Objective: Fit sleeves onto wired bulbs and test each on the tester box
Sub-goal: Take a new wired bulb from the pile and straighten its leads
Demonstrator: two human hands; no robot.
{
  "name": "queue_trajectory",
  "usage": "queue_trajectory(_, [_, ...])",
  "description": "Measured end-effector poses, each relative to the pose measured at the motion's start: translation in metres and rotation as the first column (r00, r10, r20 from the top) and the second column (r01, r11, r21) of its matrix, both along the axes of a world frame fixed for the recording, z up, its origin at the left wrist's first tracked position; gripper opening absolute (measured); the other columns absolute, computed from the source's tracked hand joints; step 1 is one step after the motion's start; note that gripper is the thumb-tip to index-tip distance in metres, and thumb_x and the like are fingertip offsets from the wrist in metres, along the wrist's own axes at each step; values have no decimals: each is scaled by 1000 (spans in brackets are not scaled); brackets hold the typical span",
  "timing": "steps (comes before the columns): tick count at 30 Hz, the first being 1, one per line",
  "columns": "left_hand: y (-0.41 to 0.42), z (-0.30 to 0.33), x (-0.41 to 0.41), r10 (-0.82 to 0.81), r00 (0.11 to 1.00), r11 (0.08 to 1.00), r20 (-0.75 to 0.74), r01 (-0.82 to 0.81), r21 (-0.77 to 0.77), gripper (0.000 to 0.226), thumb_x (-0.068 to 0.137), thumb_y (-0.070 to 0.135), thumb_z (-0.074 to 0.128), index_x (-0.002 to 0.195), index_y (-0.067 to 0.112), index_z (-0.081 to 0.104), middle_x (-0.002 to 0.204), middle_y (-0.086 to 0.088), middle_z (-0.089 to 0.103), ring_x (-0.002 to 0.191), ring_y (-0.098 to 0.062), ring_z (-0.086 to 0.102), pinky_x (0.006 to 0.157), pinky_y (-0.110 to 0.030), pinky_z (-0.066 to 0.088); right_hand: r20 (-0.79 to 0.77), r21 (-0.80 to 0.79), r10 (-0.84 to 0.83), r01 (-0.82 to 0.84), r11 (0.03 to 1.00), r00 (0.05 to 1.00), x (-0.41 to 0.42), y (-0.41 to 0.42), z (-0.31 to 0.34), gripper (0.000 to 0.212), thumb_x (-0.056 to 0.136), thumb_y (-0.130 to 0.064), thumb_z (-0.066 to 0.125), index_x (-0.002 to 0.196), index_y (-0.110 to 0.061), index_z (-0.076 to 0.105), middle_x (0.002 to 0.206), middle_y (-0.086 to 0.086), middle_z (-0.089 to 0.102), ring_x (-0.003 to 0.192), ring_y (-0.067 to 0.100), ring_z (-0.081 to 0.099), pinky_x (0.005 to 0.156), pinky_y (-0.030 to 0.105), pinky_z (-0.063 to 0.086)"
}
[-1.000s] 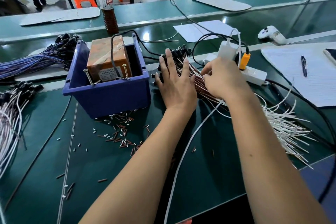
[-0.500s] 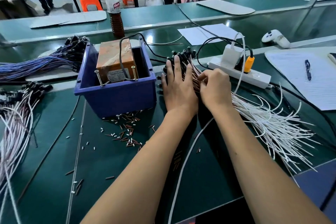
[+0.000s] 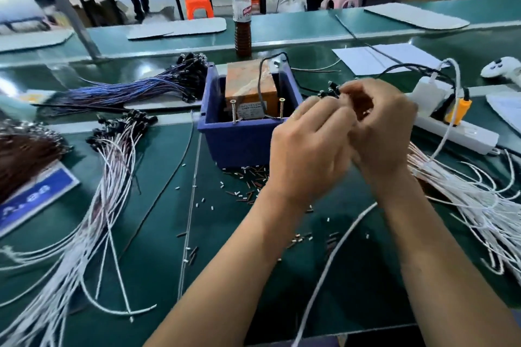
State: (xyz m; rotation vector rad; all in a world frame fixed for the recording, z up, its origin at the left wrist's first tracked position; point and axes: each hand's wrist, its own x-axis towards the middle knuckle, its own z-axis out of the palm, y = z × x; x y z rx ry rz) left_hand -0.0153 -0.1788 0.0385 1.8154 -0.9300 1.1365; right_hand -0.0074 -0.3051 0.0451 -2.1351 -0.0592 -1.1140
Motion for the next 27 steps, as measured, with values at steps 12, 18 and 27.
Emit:
queue_trajectory(12, [228,-12,45,791,148,443,-594,-808,388,31,90,20,58,118,6,62,126,-21,59,120,-39,52,97,-40,38,-575,-318,520,-758,569,632,3,189,-4,10,95,-19,68,99,-16,77,83,0,72,78,19,67,77,38,57])
queue_trajectory(18, [265,-36,57,748,-76,437,-659,-691,576,48,94,35,69,126,3,54,133,-26,56,123,-44,55,97,-45,47,-745,-247,379,-755,607,549,27,230,-20,13,93,-19,67,101,-15,77,97,11,74,90,32,70,84,36,59])
queue_trajectory(27, [264,-27,58,642,93,472,-761,-830,296,4,89,19,72,89,22,74,93,-3,72,101,-30,68,80,-32,46,-756,319,514,-459,829,405,55,269,-38,23,96,-5,52,93,8,71,79,25,74,69,32,75,72,50,64])
